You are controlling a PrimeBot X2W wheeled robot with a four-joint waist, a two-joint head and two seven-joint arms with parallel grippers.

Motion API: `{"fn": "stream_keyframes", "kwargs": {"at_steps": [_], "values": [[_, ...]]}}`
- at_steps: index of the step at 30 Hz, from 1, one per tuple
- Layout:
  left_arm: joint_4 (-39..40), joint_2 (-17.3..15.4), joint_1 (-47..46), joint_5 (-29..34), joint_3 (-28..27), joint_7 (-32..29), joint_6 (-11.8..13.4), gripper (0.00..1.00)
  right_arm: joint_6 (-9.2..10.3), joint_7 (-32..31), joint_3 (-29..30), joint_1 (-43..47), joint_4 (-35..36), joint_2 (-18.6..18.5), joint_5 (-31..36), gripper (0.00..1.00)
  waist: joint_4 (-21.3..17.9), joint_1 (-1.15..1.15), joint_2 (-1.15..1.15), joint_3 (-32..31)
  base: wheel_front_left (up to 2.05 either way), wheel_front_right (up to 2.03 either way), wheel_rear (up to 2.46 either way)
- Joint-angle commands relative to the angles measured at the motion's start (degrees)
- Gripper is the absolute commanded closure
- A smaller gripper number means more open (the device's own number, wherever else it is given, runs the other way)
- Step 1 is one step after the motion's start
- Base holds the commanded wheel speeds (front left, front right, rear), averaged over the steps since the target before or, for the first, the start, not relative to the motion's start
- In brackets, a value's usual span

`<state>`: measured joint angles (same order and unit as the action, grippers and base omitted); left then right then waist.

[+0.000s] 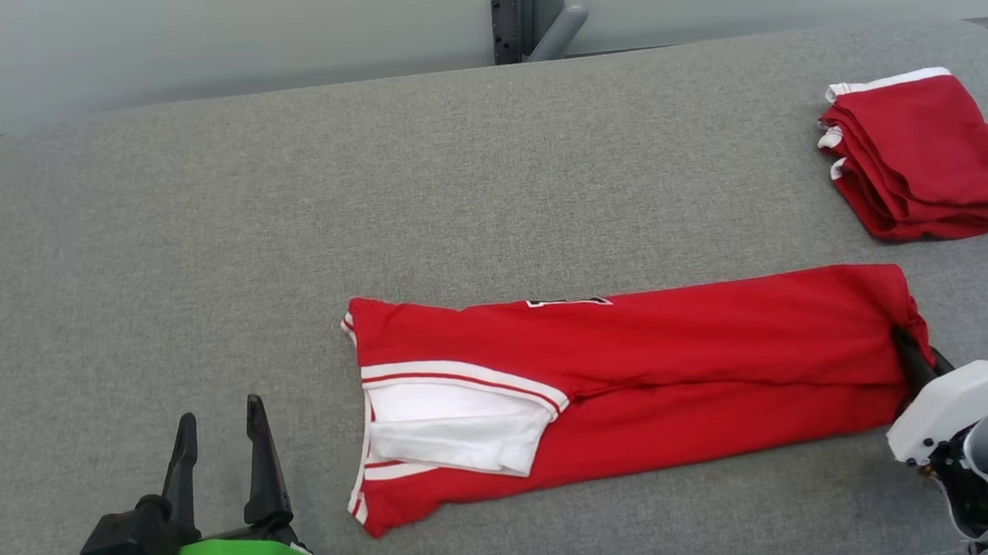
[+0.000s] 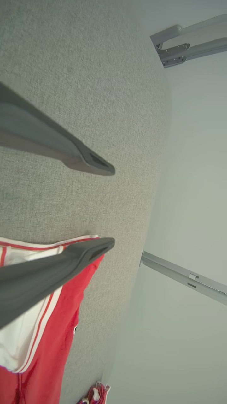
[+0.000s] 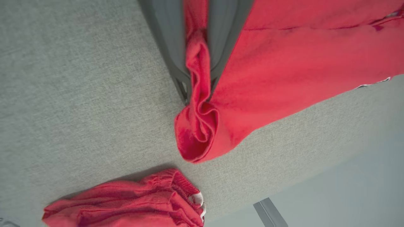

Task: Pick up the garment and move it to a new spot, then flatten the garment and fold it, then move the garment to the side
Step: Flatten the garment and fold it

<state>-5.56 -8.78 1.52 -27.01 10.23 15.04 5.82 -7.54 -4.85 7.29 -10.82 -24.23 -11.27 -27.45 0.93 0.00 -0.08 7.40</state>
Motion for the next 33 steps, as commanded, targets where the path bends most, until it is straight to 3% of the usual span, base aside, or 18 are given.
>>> {"fn": "stream_keyframes", "kwargs": {"at_steps": [1, 7, 17, 26, 33], "values": [[0.19, 0.07, 0.29, 0.79, -0.09, 0.17, -0.21, 0.0, 0.12, -0.73, 1.07, 1.21, 1.29, -1.07, -0.31, 1.0, -0.78, 0.0, 0.08, -0.02, 0.0, 0.0, 0.0], [-0.18, 0.28, 0.02, 0.9, -0.03, 0.17, -0.5, 0.0, 0.12, -3.83, 3.66, 2.88, 5.47, -1.37, 0.03, 1.0, -1.89, 0.0, 0.08, 0.11, 0.0, 0.0, 0.0], [-0.93, 0.39, -0.09, 1.04, 0.53, 0.17, -0.75, 0.0, 0.1, -5.62, 2.01, 3.1, 10.81, 0.95, -0.75, 1.0, -2.27, 0.0, 0.08, -0.4, 0.0, 0.0, 0.0], [-1.68, 0.26, 0.43, 1.35, 1.29, 0.16, -1.21, 0.0, 0.08, -7.28, -3.89, 4.06, 20.23, 3.03, -2.94, 1.0, -0.79, 0.0, 0.08, -1.33, 0.0, 0.0, 0.0], [-2.45, 0.07, 0.36, 1.33, 1.98, 0.04, -1.63, 0.0, 0.07, -8.41, -11.86, 3.41, 25.1, 5.68, -5.63, 1.0, 1.01, 0.0, 0.08, -1.64, 0.0, 0.0, 0.0]]}}
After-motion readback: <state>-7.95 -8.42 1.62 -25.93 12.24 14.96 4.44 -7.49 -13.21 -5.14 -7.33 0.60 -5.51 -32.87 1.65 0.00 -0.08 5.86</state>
